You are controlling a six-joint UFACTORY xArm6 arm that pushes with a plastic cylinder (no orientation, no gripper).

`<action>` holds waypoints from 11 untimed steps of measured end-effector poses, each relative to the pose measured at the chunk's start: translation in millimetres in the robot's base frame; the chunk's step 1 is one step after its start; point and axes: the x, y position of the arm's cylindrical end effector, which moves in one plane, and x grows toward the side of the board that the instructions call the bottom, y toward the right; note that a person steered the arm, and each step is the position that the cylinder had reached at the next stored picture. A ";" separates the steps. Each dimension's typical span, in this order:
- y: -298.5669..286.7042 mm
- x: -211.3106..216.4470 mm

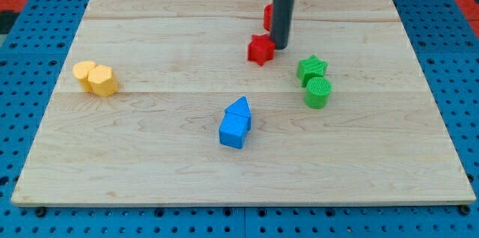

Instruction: Place red star to the top right of the hexagon

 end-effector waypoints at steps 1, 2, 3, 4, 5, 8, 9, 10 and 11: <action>-88.5 25.3; -145.8 34.2; -89.9 38.0; -91.8 58.0; -133.0 62.3; -192.8 47.4; -180.6 44.6; -87.2 35.7; 7.4 16.0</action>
